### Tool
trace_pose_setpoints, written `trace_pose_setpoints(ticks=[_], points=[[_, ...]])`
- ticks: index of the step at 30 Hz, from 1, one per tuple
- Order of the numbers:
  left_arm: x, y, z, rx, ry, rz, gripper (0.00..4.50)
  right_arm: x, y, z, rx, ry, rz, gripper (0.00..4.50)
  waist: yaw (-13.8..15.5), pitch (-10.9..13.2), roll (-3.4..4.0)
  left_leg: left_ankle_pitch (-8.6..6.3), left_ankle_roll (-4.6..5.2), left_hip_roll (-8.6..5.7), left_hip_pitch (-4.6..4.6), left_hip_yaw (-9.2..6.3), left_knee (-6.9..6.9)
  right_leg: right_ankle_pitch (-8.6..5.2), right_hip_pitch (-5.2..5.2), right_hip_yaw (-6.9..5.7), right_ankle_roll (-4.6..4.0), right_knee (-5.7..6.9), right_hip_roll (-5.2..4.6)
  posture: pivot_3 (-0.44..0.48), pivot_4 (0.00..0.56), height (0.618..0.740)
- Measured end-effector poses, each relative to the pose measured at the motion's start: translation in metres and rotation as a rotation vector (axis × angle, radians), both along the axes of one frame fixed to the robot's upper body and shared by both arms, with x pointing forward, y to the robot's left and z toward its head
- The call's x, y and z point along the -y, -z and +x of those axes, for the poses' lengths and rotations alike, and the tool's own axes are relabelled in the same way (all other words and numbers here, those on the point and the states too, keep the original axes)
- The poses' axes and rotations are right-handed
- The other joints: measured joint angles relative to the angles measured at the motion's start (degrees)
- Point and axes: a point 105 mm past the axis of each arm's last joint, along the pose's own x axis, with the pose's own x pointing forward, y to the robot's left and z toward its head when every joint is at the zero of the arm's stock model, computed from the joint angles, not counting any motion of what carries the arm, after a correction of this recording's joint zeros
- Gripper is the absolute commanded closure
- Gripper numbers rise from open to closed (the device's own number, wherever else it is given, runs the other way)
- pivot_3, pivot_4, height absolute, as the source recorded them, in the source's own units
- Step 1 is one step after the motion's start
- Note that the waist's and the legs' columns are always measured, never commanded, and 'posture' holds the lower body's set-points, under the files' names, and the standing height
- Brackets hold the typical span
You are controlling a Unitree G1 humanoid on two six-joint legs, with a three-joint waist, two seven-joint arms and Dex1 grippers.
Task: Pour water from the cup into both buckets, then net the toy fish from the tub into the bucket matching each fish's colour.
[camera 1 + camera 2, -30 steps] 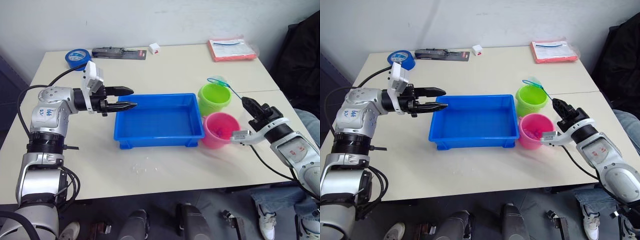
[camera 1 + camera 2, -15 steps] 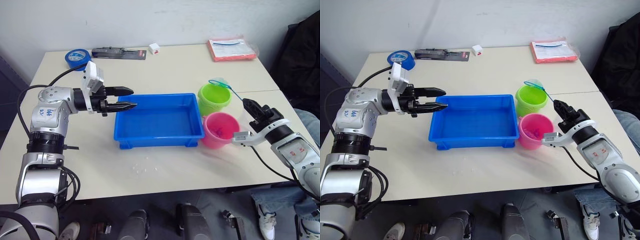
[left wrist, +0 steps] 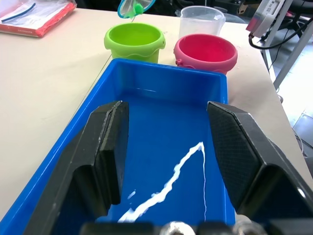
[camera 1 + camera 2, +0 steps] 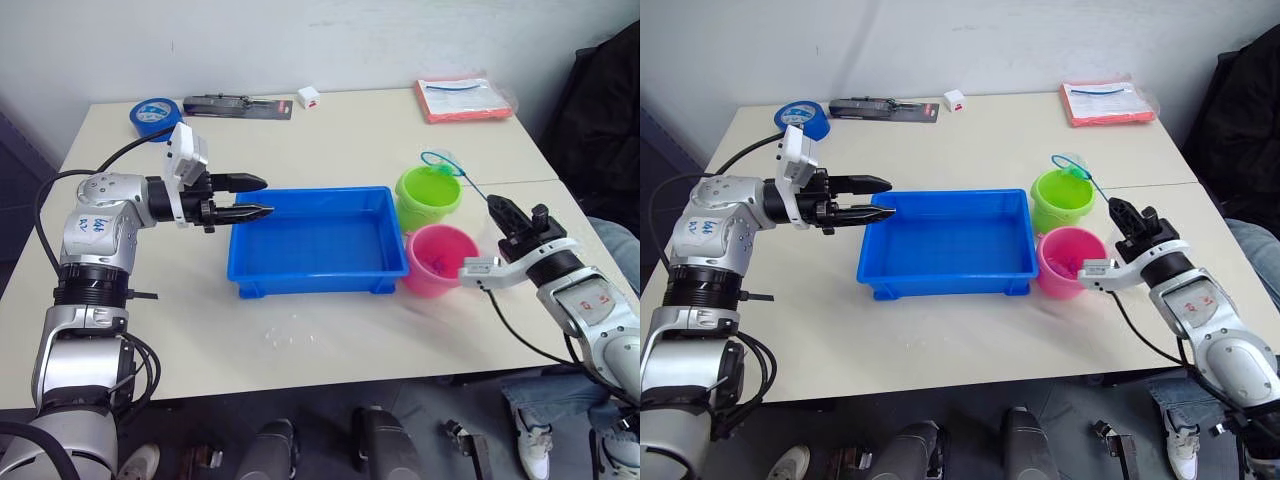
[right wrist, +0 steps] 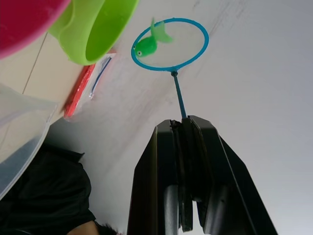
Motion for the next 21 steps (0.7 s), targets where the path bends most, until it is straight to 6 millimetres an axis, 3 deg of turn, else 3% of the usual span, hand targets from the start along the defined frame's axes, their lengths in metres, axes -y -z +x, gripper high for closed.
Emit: trace_pose_setpoints(ticks=[6, 11, 16, 21], points=[[0.000, 0.000, 0.000, -0.001, -0.001, 0.002, 1.71, -0.001, -0.003, -0.003, 0.020, -0.018, -0.079, 3.70, -0.01, 0.00, 0.00, 0.00, 0.00, 0.00, 0.00, 0.01, 0.00, 0.00, 0.00, 0.01, 0.00, 0.01, 0.00, 0.000, 0.150, 0.737], [0.000, 0.000, 0.000, -0.002, -0.001, 0.001, 1.71, -0.004, -0.002, -0.003, 0.004, -0.031, -0.025, 3.70, -0.03, 0.00, 0.00, 0.00, 0.00, 0.00, 0.01, 0.02, 0.01, 0.00, 0.00, 0.01, 0.00, 0.02, 0.00, 0.000, 0.150, 0.737], [-0.002, 0.001, -0.001, -0.010, -0.003, 0.005, 1.71, -0.027, -0.016, 0.002, -0.079, -0.133, 0.215, 3.70, -0.16, 0.00, 0.00, 0.00, 0.00, 0.04, 0.02, 0.03, 0.02, 0.00, 0.00, -0.01, 0.00, 0.00, -0.04, 0.000, 0.150, 0.737], [-0.009, 0.002, -0.008, -0.056, 0.020, 0.014, 1.71, -0.038, -0.044, 0.007, -0.377, -0.227, 0.603, 3.70, -0.32, 0.00, 0.00, 0.00, -0.01, 0.18, 0.01, -0.03, 0.03, 0.00, 0.05, -0.08, 0.00, -0.09, -0.06, 0.000, 0.150, 0.737]])
